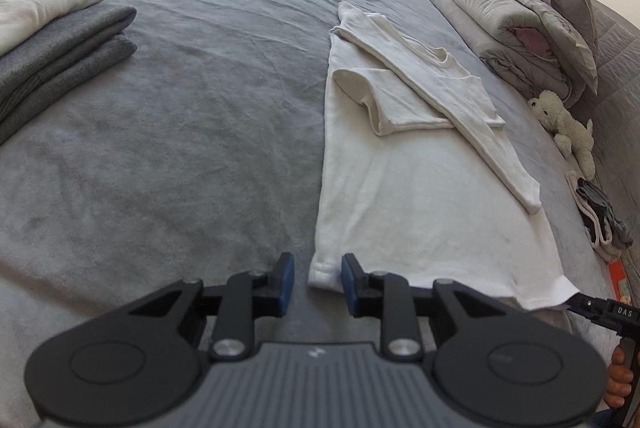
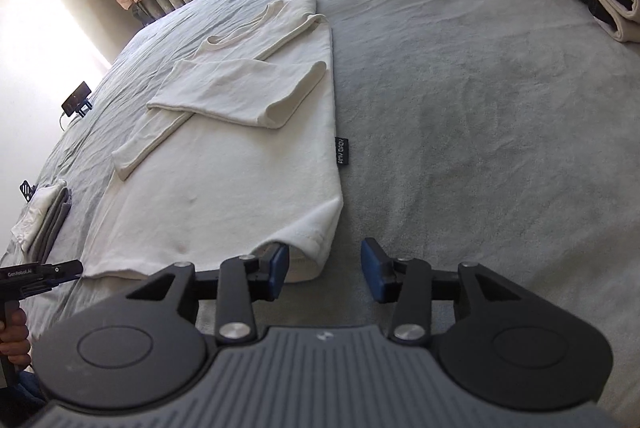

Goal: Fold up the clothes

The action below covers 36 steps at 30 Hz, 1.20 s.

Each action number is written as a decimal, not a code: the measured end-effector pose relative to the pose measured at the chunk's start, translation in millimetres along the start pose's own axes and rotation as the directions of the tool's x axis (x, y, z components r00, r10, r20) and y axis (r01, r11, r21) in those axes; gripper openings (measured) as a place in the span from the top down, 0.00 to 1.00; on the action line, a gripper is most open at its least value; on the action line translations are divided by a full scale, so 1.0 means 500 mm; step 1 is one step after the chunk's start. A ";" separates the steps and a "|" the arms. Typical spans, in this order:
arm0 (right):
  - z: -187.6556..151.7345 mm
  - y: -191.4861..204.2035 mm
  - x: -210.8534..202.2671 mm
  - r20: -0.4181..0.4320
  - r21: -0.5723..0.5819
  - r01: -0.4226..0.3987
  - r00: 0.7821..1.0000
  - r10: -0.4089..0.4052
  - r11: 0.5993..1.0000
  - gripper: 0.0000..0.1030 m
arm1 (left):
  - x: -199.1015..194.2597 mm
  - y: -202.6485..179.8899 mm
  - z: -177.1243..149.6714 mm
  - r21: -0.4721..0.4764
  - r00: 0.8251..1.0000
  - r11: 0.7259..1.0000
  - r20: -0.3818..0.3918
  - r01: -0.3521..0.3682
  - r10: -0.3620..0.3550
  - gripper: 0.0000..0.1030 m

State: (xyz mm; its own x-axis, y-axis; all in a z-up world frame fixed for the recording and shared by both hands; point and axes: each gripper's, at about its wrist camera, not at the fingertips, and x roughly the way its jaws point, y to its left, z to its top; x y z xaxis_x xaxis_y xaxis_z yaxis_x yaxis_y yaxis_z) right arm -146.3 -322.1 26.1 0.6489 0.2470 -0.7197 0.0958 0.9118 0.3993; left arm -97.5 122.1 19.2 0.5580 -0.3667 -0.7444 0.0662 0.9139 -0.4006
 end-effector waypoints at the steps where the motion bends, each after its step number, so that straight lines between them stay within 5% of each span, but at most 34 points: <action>1: 0.000 0.004 0.002 -0.001 -0.005 -0.005 1.000 0.005 1.000 0.56 | 0.001 0.001 0.001 -0.003 1.000 1.000 -0.001 0.002 -0.002 0.74; 3: 0.000 0.012 0.007 -0.003 -0.025 -0.005 1.000 0.005 1.000 0.58 | 0.003 0.001 0.001 -0.005 1.000 1.000 0.000 0.000 0.000 0.75; 5: -0.001 0.015 0.013 0.004 -0.048 0.012 1.000 -0.012 0.999 0.79 | 0.002 0.002 0.001 -0.012 1.000 1.000 0.003 -0.003 0.003 0.76; 8: 0.003 0.008 0.014 0.007 -0.038 0.014 1.000 -0.014 0.999 0.89 | -0.002 0.007 0.004 -0.039 1.000 0.999 0.007 0.004 -0.004 0.77; 14: 0.005 0.008 0.009 0.002 -0.028 -0.009 1.000 0.009 1.000 0.79 | -0.013 0.010 0.009 -0.064 1.000 0.998 0.016 0.010 -0.009 0.77; 36: 0.030 -0.028 -0.023 0.054 0.136 -0.135 0.990 0.129 0.982 0.79 | -0.007 0.010 0.007 -0.131 0.997 0.989 -0.007 0.073 -0.074 0.69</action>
State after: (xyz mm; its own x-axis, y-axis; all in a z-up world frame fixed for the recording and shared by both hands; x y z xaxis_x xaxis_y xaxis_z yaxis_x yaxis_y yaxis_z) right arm -143.7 -342.8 37.5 0.6954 0.3442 -0.6308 0.1092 0.8170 0.5661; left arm -96.1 128.8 21.8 0.5454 -0.4350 -0.7165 -0.0026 0.8539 -0.5204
